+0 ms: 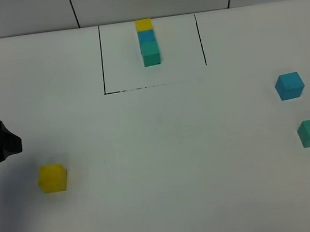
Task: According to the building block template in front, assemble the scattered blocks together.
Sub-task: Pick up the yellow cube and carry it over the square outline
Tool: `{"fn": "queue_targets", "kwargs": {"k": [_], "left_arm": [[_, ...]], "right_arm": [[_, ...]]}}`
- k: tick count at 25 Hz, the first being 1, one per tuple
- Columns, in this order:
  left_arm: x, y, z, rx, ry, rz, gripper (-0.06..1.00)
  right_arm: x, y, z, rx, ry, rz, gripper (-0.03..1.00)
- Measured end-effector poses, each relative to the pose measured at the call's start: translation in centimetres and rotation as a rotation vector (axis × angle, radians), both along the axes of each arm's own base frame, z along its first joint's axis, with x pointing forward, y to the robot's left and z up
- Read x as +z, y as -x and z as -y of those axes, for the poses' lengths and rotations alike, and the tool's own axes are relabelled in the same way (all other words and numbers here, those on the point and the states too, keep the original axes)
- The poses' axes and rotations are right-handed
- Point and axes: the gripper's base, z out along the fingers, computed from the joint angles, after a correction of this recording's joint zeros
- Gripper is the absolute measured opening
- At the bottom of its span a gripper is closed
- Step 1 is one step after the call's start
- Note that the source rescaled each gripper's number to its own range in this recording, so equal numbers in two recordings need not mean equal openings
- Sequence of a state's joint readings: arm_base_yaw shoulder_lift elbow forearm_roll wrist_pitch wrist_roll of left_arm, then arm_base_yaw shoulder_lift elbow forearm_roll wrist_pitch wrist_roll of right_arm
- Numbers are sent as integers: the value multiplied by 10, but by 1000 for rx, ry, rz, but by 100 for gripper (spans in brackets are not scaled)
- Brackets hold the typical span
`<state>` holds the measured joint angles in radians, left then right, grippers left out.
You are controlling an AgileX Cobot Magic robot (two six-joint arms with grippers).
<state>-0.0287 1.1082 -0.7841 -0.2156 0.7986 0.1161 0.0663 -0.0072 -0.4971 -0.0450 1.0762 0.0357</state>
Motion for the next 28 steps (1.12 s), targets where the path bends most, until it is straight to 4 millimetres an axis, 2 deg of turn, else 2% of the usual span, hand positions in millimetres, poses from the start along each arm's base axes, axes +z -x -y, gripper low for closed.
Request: {"fn": "queue_targets", "kwargs": {"k": [9,17,28], "left_arm": [[-23,-20,3,-24,-14,-68,89],[-42,-32,39,-110,-38,-89,88],[-79,-57,53,-11,-197,-243,87]], "right_arm": [[0,0,0,0,0,0,94],[0,0,0,-1,-1,0,92],[0,0,0,-1,-2,0,91]]}}
